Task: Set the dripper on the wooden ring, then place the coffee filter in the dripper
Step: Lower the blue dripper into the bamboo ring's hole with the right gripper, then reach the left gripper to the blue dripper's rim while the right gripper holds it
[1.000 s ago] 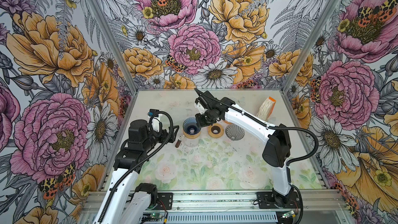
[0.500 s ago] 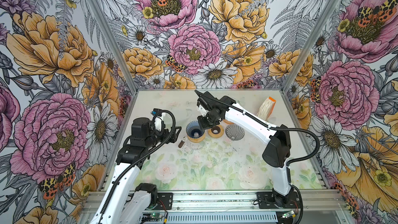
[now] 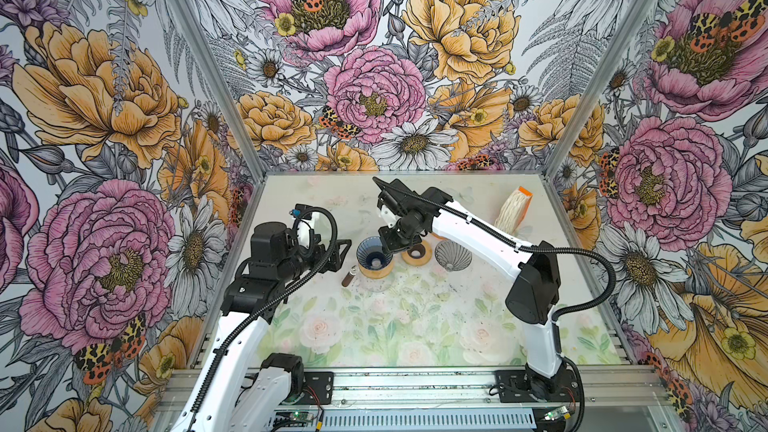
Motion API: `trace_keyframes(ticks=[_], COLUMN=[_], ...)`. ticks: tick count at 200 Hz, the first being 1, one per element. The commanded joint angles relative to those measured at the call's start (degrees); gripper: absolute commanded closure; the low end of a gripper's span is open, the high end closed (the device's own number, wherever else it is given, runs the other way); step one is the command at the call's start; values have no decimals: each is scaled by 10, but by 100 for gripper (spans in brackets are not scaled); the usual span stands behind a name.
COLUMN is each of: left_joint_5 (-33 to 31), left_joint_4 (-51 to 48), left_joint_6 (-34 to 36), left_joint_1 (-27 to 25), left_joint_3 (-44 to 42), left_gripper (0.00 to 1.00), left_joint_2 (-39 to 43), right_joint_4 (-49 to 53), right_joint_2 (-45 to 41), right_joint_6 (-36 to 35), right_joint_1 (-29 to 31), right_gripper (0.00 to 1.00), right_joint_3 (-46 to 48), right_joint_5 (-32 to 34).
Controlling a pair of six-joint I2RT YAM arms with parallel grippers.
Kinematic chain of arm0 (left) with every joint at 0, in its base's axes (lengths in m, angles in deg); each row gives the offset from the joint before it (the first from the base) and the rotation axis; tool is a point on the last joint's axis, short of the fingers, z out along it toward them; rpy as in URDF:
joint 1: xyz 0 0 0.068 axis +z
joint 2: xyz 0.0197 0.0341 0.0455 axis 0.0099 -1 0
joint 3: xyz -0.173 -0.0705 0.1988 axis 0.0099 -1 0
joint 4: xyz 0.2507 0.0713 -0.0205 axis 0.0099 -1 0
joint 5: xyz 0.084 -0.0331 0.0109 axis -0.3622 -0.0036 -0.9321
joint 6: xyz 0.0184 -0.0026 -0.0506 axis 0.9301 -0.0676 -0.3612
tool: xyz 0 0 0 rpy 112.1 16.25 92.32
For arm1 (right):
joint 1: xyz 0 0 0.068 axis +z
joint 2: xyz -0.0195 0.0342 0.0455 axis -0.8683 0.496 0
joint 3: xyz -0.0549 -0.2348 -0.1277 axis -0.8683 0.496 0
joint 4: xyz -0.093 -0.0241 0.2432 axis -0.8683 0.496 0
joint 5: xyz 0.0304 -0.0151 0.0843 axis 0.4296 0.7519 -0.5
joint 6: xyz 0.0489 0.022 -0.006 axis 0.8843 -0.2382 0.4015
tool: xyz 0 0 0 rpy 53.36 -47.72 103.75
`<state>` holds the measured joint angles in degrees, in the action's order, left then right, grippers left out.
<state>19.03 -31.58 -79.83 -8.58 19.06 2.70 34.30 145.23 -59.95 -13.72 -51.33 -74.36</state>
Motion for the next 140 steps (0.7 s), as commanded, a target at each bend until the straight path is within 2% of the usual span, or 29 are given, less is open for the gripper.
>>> trace_keyframes(ticks=[1,57,92,140], left_joint_5=[-8,-35,-42,-87], left_joint_4=[-11,-61,-101,-115], left_joint_6=[-10,-57,-85,-119], left_joint_1=[-9,-24,-35,-89], left_joint_3=[28,75,109,104], left_gripper=[1,1,1,6], left_joint_2=[-1,-36,-72,-97], right_joint_4=[-9,-47,-129,-202], right_joint_2=[-27,-70,-130,-192], right_joint_6=[-7,-21,-18,-14], right_joint_1=[1,0,-6,-8], right_gripper=[70,65,66,68], right_joint_3=[-16,-1,75,183], right_joint_5=[21,59,71,67])
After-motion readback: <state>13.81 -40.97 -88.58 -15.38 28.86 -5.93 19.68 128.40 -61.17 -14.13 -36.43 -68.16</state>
